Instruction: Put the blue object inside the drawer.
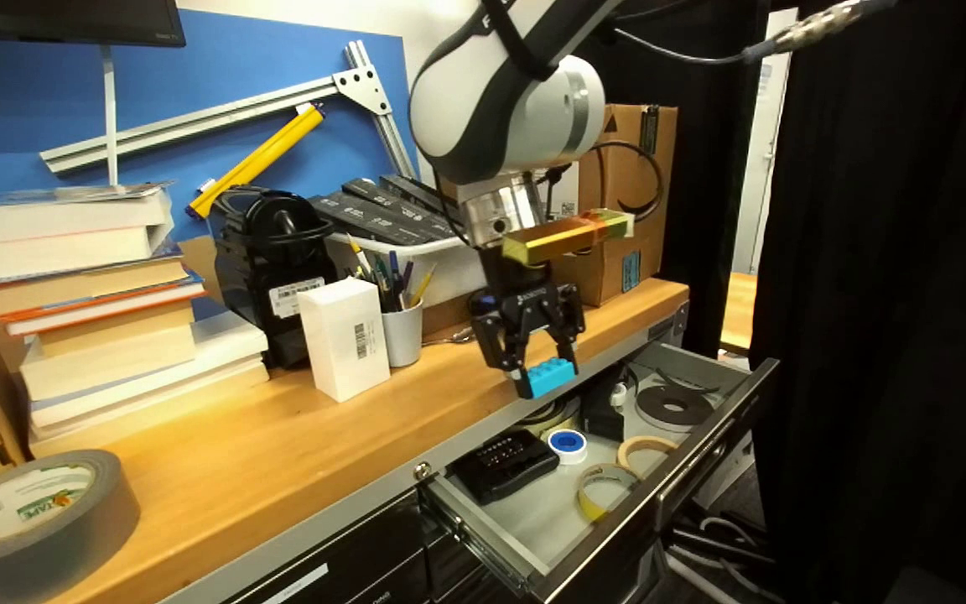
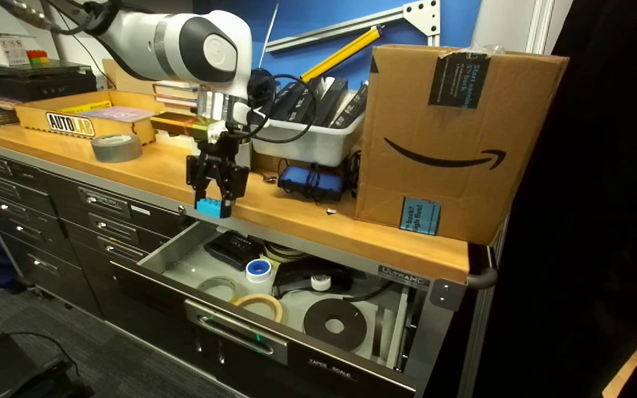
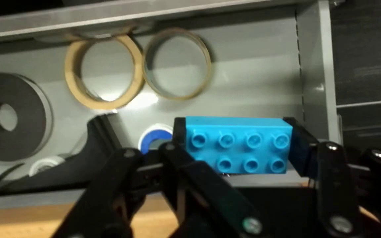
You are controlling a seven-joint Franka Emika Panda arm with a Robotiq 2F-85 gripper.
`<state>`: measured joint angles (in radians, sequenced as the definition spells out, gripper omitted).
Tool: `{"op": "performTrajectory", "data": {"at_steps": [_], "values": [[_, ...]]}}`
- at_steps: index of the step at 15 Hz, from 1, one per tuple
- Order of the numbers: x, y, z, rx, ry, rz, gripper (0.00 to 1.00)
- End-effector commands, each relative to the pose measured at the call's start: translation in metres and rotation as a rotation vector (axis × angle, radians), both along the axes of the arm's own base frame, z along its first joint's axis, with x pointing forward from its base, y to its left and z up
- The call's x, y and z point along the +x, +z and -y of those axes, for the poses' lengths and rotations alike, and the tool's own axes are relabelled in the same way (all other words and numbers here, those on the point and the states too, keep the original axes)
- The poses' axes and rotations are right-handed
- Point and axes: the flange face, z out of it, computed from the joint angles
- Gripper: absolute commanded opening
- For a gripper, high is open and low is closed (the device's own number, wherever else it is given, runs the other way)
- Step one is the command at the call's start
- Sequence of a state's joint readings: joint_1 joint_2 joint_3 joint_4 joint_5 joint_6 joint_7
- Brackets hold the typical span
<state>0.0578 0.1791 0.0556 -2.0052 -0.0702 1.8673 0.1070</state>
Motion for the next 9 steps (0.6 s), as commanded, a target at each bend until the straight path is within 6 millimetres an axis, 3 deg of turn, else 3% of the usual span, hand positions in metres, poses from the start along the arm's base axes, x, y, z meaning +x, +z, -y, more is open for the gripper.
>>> {"op": "performTrajectory", "data": {"at_steps": [1,4,6,9], "values": [[-0.059,-0.013,0.043,-0.008,-0.038,-0.018,0.46],[-0.080,-0.053,0.055,-0.018,-0.122,0.040,0.46],[-0.081,-0.076,0.053,-0.007,-0.181,0.126,0.46],[-0.079,-0.095,0.047,-0.014,-0.235,0.209,0.46]]}}
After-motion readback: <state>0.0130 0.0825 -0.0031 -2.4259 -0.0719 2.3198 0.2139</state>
